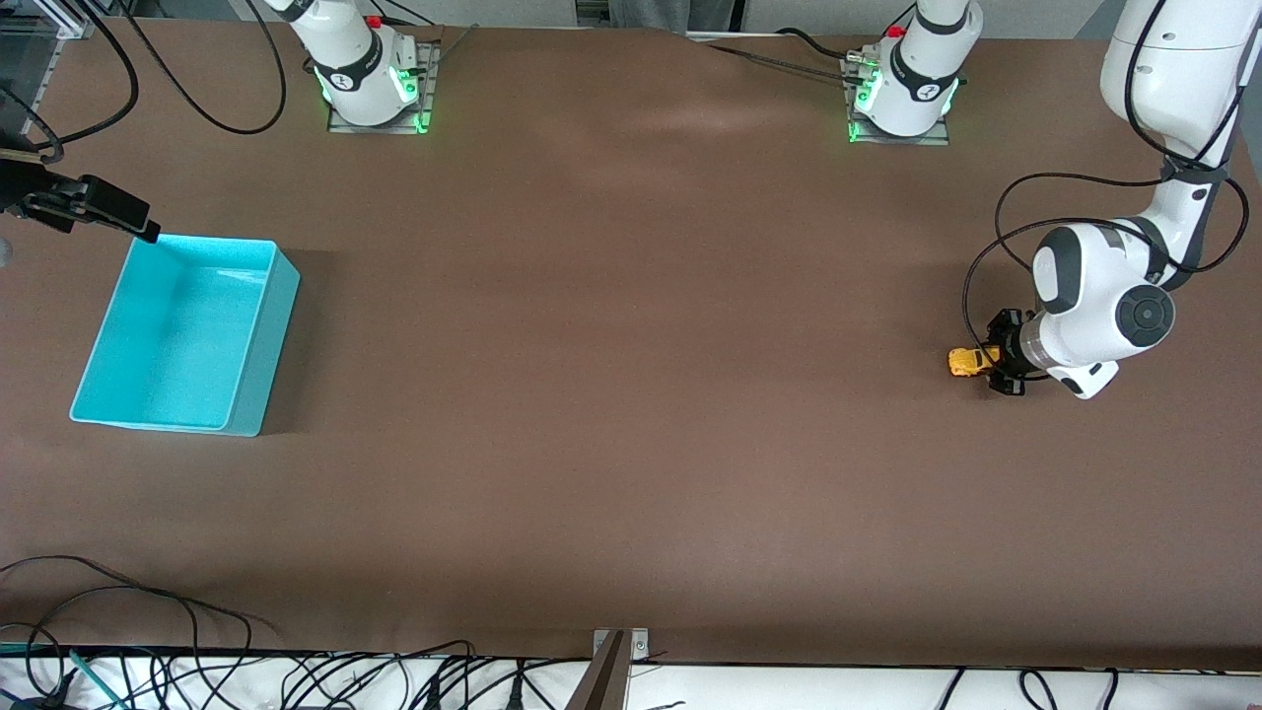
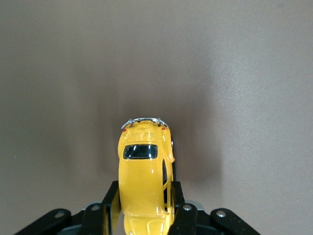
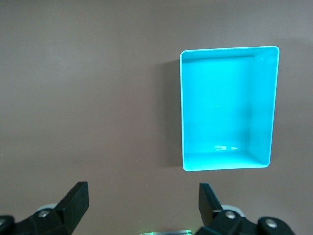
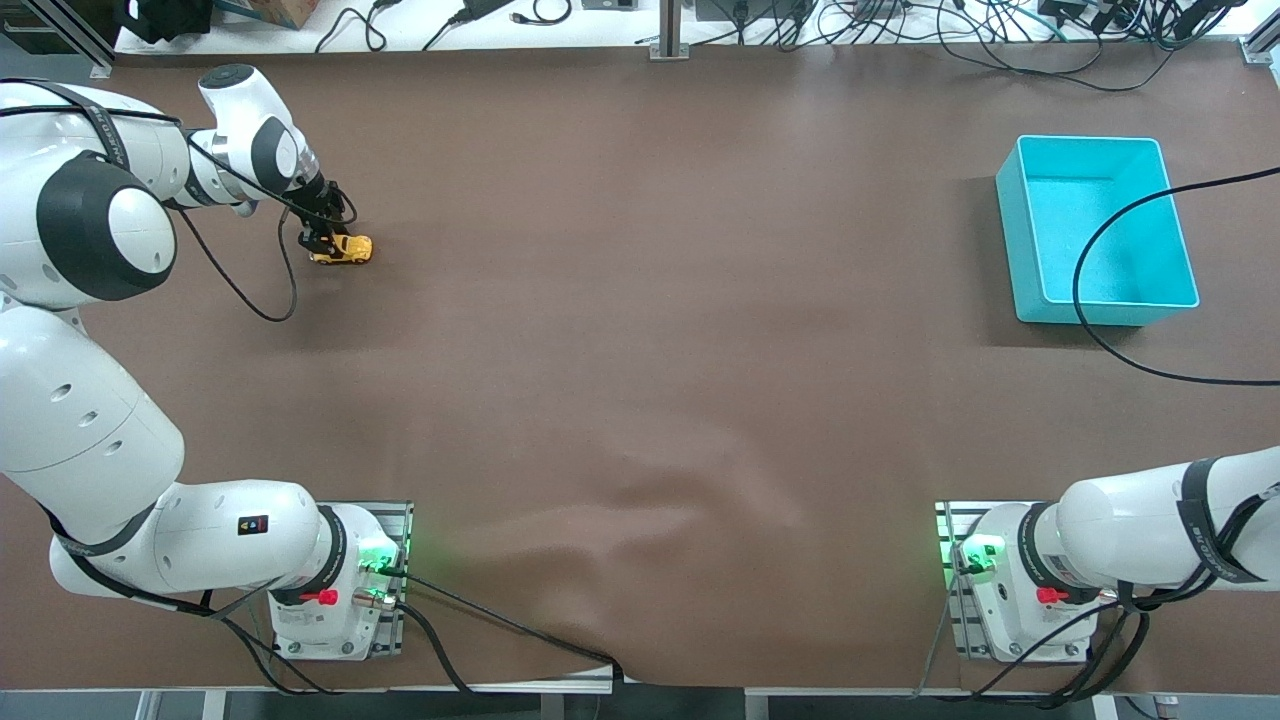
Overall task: Wind up and store yellow beetle car
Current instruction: 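Open the left gripper to release the car toward the blue box, then raise the left gripper away while the right gripper reaches the car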
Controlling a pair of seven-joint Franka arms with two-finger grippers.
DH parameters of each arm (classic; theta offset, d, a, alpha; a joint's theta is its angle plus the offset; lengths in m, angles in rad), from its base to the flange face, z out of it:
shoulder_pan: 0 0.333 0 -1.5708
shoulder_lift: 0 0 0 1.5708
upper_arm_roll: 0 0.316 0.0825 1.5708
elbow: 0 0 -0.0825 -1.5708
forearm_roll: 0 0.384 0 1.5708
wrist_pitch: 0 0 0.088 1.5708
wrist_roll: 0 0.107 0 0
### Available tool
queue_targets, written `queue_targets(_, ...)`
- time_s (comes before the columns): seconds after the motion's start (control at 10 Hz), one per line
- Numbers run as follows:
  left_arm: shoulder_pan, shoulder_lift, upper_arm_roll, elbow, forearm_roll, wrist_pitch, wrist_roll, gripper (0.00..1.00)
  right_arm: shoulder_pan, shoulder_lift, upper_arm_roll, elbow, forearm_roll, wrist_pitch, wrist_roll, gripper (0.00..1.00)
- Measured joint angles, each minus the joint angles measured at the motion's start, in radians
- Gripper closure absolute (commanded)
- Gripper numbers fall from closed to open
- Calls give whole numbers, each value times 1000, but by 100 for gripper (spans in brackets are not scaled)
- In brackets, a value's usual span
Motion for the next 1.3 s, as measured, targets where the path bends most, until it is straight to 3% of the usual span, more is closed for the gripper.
queue_targets(0.1, -1, 3, 0, 7, 0, -9, 2, 0, 0, 0, 0, -2, 0, 0, 0, 0)
queue_targets(0.7, -10, 48, -4, 168, 2, -167, 7, 0, 0, 0, 0, -2, 0, 2, 0, 0)
queue_targets(1.3, -6, 8, -2, 183, 2, -207, 14, 0, 0, 0, 0, -2, 0, -1, 0, 0)
